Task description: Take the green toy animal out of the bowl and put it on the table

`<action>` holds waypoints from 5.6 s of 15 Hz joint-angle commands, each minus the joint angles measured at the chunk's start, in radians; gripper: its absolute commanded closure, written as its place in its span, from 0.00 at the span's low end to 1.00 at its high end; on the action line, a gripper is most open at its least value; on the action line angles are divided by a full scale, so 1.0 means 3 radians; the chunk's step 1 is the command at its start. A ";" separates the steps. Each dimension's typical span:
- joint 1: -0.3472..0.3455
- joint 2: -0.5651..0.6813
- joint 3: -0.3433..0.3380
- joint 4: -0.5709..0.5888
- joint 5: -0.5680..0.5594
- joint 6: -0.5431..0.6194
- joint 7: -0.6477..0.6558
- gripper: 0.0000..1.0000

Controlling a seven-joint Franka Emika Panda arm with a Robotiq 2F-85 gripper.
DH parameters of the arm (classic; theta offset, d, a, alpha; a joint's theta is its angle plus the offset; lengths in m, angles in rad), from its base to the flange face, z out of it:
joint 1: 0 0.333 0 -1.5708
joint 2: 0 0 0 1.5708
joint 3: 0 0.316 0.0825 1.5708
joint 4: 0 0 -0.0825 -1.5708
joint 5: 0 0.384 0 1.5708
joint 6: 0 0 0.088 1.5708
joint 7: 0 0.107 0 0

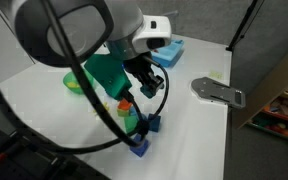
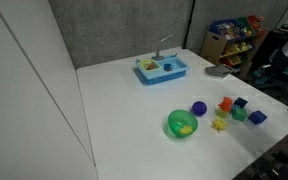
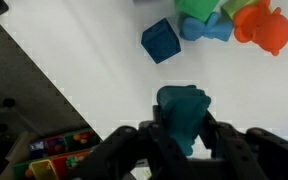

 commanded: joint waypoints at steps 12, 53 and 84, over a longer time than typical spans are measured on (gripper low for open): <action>-0.0093 0.1074 0.0148 0.0454 0.0146 0.1007 -0.0076 0.88; -0.0548 0.1824 0.0416 0.0703 -0.0067 0.1534 -0.0368 0.88; 0.0800 0.0565 -0.0101 0.0440 0.0070 -0.0311 0.0157 0.00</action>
